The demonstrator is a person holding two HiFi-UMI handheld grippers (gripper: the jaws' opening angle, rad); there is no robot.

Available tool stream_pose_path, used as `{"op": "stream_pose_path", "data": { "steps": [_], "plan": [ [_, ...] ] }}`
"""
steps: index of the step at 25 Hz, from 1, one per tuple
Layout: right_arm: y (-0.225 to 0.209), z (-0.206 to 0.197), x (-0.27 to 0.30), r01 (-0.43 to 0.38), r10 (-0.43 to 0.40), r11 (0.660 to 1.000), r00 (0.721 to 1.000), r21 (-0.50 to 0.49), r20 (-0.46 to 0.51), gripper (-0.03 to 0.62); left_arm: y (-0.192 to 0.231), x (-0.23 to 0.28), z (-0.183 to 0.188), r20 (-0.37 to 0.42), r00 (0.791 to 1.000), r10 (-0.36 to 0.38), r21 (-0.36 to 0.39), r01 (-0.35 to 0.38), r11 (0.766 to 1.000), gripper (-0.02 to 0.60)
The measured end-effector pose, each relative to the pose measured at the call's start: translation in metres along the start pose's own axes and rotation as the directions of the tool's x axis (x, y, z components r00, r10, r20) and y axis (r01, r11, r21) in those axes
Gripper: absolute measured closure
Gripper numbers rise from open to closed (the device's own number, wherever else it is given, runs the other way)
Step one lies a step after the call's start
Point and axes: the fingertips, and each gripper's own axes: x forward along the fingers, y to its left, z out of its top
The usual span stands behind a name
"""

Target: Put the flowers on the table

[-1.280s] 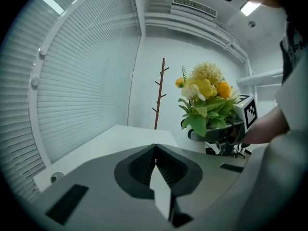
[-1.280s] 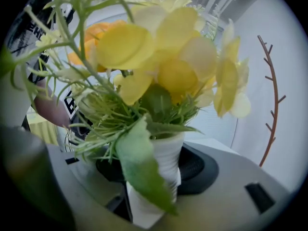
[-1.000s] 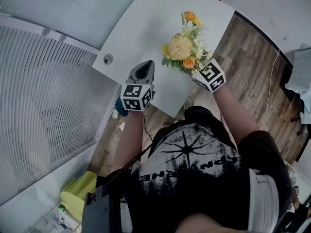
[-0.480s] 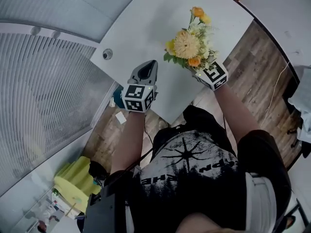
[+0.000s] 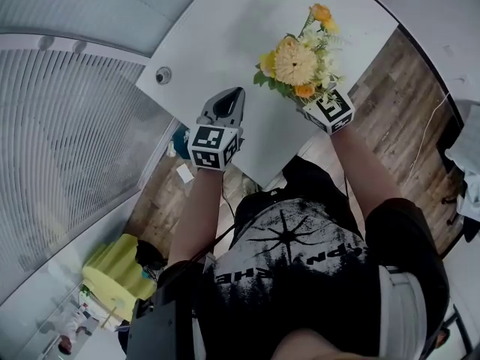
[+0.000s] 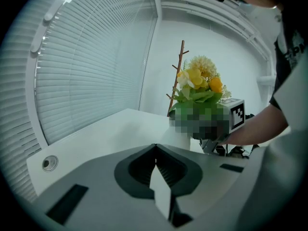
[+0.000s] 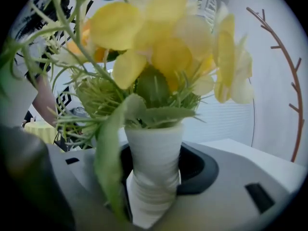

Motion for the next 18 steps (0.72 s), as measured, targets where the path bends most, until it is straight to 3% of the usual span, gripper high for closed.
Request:
{"op": "stream_pose_path", "data": {
  "steps": [18],
  "plan": [
    [-0.002,-0.006,-0.014,0.074,-0.073,0.995,0.997,0.061,-0.010,0.290,-0.005,-0.007,0.000,0.009,1.000,-0.030,0.009,0.030,1.000,0.569]
  ]
}}
